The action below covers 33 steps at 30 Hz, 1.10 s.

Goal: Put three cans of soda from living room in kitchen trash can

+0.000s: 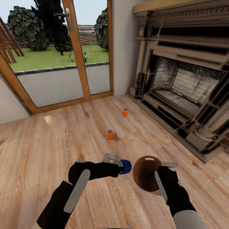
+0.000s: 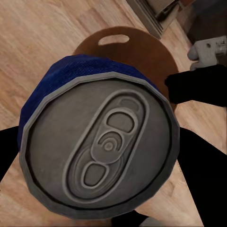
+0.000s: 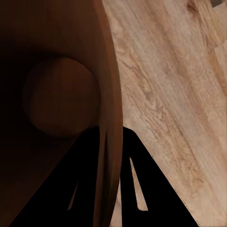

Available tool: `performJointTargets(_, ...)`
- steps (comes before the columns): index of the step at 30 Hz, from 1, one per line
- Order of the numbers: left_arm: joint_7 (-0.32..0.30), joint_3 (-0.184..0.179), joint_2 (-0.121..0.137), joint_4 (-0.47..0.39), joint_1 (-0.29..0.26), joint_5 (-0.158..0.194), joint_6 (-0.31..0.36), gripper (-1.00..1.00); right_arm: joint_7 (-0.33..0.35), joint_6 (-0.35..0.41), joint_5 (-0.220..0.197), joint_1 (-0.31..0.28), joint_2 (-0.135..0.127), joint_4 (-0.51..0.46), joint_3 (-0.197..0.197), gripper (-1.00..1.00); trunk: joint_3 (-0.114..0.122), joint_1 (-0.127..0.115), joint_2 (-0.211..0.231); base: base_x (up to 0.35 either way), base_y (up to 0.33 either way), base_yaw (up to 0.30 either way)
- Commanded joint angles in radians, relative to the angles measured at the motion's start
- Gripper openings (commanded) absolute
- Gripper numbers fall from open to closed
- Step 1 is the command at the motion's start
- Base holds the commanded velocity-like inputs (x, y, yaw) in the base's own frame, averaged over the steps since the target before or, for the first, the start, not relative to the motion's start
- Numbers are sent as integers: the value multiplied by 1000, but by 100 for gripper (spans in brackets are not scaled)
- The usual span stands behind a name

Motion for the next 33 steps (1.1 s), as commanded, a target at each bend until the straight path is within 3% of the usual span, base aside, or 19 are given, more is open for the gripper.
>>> performJointTargets(1, 1, -10, -1, 0, 0, -1, 0, -100, -2, -10, 16, 0, 4, 9, 0, -100, 3, -4, 7, 0, 0, 0)
performJointTargets(9, 2, -40, -6, 0, 1, 3, 0, -100, -45, -40, 15, -2, 38, 42, 17, -100, 28, -35, 63, 0, 0, 0)
performJointTargets(33, 4, -57, -8, 12, 2, 2, 0, -100, -49, -40, 13, -2, 72, 46, 96, -100, 100, -123, 224, 0, 0, 0)
